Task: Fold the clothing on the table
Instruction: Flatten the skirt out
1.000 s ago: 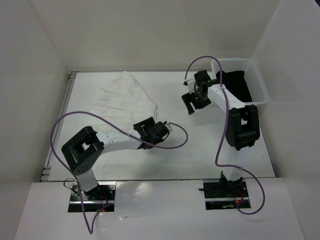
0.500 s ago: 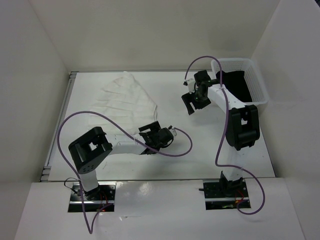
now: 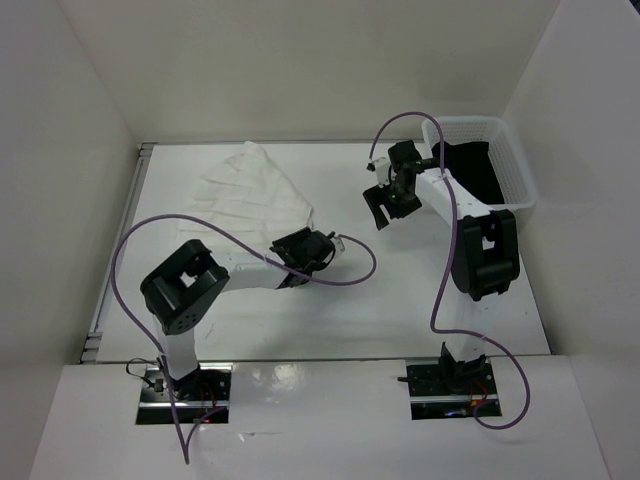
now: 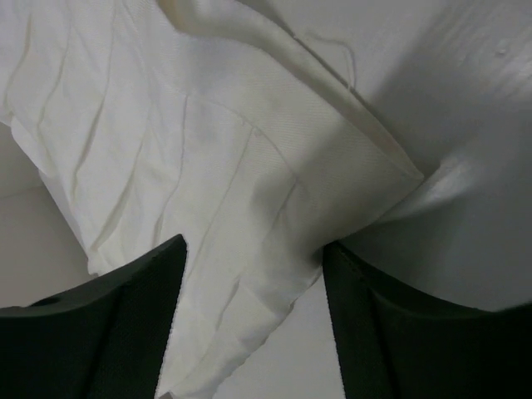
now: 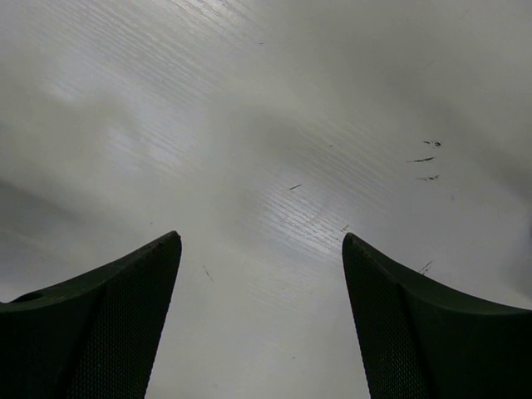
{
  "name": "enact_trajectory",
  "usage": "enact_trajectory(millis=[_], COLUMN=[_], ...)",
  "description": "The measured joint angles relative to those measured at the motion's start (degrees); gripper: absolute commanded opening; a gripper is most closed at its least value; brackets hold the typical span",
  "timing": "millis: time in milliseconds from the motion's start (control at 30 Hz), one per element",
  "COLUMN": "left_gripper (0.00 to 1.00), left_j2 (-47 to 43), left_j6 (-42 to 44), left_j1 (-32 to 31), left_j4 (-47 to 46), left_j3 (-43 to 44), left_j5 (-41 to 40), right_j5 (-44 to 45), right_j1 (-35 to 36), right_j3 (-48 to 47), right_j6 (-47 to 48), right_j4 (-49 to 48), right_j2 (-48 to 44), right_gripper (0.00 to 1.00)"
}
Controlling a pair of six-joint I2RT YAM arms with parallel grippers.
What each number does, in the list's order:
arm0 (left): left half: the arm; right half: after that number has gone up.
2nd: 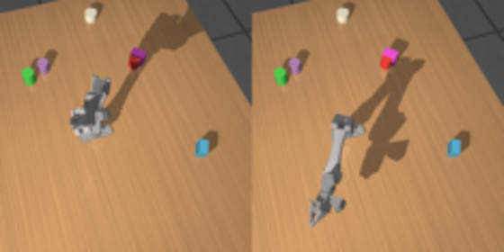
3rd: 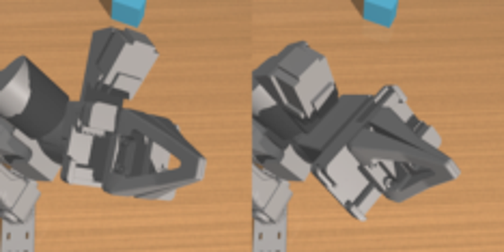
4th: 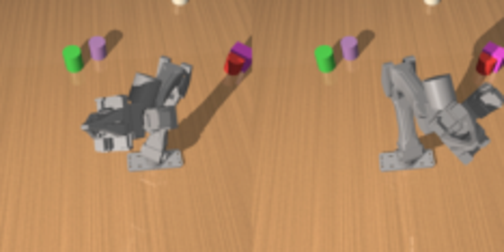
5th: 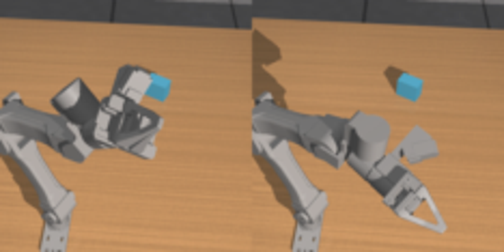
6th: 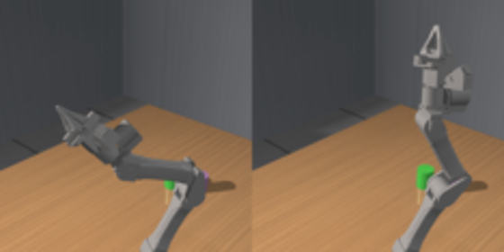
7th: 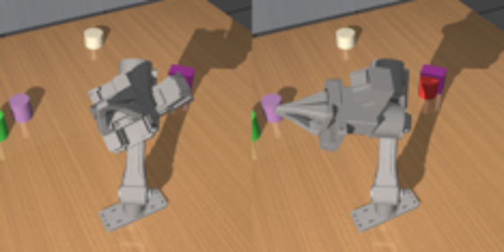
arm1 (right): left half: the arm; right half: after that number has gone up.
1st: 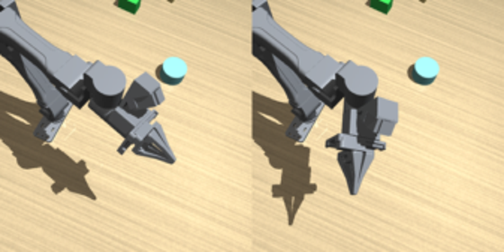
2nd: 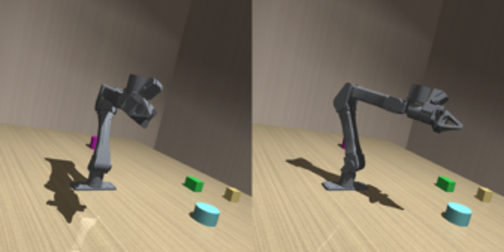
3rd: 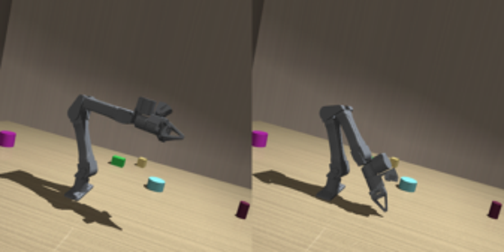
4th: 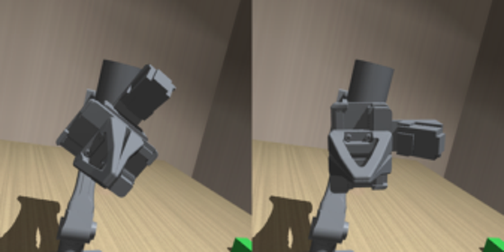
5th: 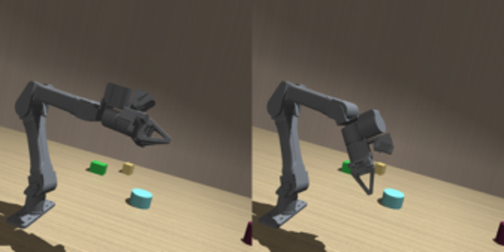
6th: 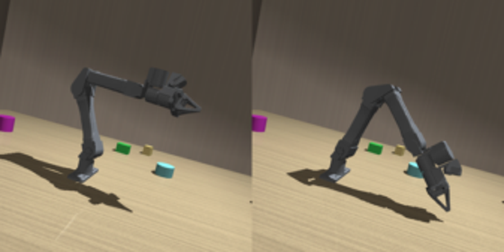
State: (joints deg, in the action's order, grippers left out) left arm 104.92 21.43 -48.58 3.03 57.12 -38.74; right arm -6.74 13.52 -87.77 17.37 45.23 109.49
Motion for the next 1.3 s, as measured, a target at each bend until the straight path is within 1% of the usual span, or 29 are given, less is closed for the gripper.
enact_trajectory(millis=[67, 100, 133, 200, 233, 300, 333, 433, 600, 733, 833, 967, 1133, 1300], left_gripper=[0.63, 0.50, 0.41, 0.33, 0.26, 0.19, 0.10, 0.00, 0.00, 0.00, 0.00, 0.00, 0.00, 0.00], left_j2=[0.87, 1.38, 1.77, 2.93, 3.37, 3.80, 3.87, 3.98, 4.44, 5.16, 5.38, 5.40, 5.40, 5.97], left_j6=[0.74, 0.98, 0.96, 1.25, 1.81, 2.23, 2.34, 2.36, 2.36, 2.19, 1.27, 0.31, -0.83, -2.21], left_j1=[1.38, 1.92, 2.54, 3.48, 3.89, 4.66, 4.96, 5.53, 6.29, 7.28, 8.76, 10.34, 10.51, 10.47], left_j4=[0.52, 1.16, 1.66, 3.19, 4.00, 5.11, 5.60, 6.80, 9.03, 12.33, 16.02, 21.35, 26.64, 34.34], left_j3=[1.07, 1.70, 2.23, 3.23, 3.87, 4.83, 5.11, 5.62, 7.50, 11.69, 17.90, 29.16, 40.98, 52.39], left_j5=[1.84, 2.62, 3.54, 5.53, 6.16, 7.72, 8.35, 10.14, 11.45, 12.92, 15.21, 18.16, 21.07, 23.80], right_j5=[-0.02, -0.02, 0.00, 0.07, 0.09, 0.07, 0.09, 0.11, 0.11, 0.11, 0.33, 0.61, 1.51, 1.86], right_j1=[0.00, 0.00, 0.00, 0.00, 0.00, 0.00, 0.00, 0.00, 0.00, 0.00, 0.00, 0.00, 0.00, -0.11], right_j3=[0.00, 0.00, 0.00, 0.00, 0.02, 0.02, 0.02, 0.02, 0.02, 0.02, 0.02, 0.04, 0.07, 0.07], right_j6=[0.00, 0.00, 0.00, 0.00, 0.00, 0.00, 0.00, 0.00, 0.02, 0.00, 0.00, 0.00, -0.07, -0.26], right_j4=[0.00, 0.00, 0.00, -0.02, 0.02, 0.02, 0.02, 0.02, 0.02, 0.02, 0.00, -0.02, -0.11, -0.26], right_j2=[0.00, 0.00, 0.00, 0.00, 0.00, 0.00, 0.00, 0.00, 0.00, 0.00, 0.00, 0.00, 0.00, 0.00], right_gripper=[0.83, 0.83, 0.83, 0.83, 0.83, 0.83, 0.83, 0.83, 0.83, 0.83, 0.83, 0.83, 0.83, 0.83])
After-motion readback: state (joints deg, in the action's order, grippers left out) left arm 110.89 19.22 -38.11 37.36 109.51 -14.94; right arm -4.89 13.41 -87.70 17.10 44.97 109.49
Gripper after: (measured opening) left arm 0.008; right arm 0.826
